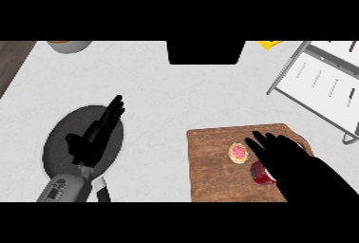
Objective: Pick the can from the cutting board and place it in the tiered basket
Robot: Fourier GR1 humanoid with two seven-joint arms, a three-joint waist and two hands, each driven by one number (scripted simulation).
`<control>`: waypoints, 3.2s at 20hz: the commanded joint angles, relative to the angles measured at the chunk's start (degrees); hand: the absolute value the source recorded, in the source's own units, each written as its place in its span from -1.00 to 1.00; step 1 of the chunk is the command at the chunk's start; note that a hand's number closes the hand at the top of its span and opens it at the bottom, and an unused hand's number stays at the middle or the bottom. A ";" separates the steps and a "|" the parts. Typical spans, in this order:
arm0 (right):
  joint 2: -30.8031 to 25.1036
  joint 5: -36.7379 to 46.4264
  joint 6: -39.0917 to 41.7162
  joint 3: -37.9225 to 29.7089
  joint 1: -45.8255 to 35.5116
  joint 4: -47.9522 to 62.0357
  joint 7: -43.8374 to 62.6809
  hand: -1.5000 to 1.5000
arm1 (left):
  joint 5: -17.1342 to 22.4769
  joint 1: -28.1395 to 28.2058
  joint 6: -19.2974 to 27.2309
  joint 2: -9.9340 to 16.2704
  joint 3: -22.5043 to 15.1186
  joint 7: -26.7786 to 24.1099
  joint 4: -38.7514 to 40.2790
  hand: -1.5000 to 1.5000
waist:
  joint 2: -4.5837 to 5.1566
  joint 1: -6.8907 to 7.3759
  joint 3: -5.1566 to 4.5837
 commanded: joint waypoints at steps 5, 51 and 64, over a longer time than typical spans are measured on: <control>3.92 7.91 1.53 2.42 3.85 7.90 3.29 -1.00 | -0.30 -0.12 -1.13 -0.22 1.91 0.24 0.19 0.00 | 0.12 0.24 0.05; 12.51 29.49 -13.21 -24.82 21.73 31.86 -37.93 1.00 | -7.77 2.66 -6.68 -5.61 9.92 1.54 -2.22 0.00 | -0.03 -1.76 0.13; 0.77 3.93 -23.10 -70.11 25.43 58.96 -55.80 1.00 | -8.50 7.21 -6.44 -6.25 8.70 0.02 -4.52 0.00 | -0.35 -2.09 0.34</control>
